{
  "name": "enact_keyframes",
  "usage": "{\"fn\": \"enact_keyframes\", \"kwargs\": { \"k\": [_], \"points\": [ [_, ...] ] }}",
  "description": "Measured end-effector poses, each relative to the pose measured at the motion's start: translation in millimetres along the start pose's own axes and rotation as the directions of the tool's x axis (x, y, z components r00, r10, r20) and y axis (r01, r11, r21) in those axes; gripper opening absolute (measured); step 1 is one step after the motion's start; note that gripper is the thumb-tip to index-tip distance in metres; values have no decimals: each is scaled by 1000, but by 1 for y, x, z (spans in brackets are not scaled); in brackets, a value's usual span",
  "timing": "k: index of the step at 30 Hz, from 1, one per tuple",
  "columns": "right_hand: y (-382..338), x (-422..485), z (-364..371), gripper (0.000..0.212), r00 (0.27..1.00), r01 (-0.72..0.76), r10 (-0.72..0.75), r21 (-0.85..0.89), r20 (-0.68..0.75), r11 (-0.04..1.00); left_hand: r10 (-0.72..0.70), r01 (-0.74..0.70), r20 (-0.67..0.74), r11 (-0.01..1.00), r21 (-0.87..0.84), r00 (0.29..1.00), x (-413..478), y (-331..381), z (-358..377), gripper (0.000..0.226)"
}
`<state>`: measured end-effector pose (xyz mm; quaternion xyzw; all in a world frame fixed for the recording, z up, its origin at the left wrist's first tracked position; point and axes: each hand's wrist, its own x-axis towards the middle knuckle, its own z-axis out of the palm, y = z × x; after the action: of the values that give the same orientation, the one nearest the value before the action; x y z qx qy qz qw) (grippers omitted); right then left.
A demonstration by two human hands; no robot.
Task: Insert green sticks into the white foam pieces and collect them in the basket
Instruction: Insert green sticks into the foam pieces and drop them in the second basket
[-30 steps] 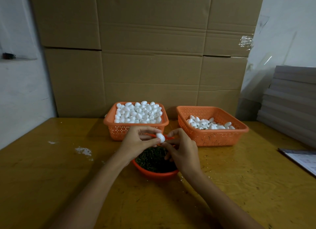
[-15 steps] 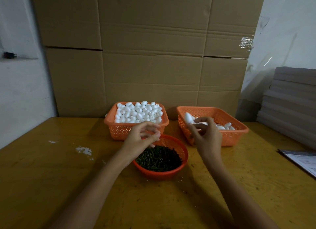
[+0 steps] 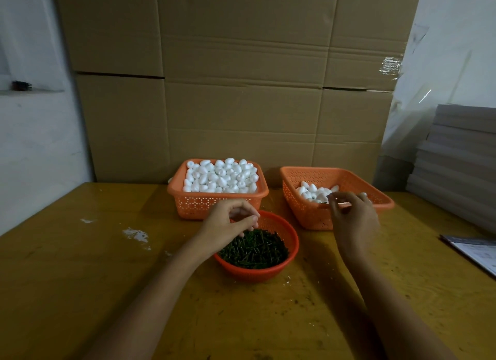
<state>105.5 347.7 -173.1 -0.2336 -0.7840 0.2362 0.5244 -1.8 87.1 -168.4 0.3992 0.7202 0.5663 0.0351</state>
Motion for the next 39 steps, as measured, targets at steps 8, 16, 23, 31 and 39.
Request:
{"fn": "enact_keyframes", "kwargs": {
  "k": [8,16,23,31,39],
  "points": [
    [-72,-30,-6,29,656,336,-406,235,636,912,-25,26,-18,999,27,1000,1,-4,-1,6],
    [-88,-51,4,41,292,534,-249,58,923,844,65,-41,-55,929,367,996,1,-6,3,9],
    [-94,-49,8,40,251,554,-198,27,948,832,276,-73,-207,746,662,939,12,-1,1,37],
    [-94,-49,8,39,243,557,-192,25,951,830,-265,160,-46,431,888,963,51,3,-28,56],
    [-95,-48,7,40,249,534,-180,20,952,845,-434,271,-44,477,836,900,66,2,-25,80]
  ]
}}
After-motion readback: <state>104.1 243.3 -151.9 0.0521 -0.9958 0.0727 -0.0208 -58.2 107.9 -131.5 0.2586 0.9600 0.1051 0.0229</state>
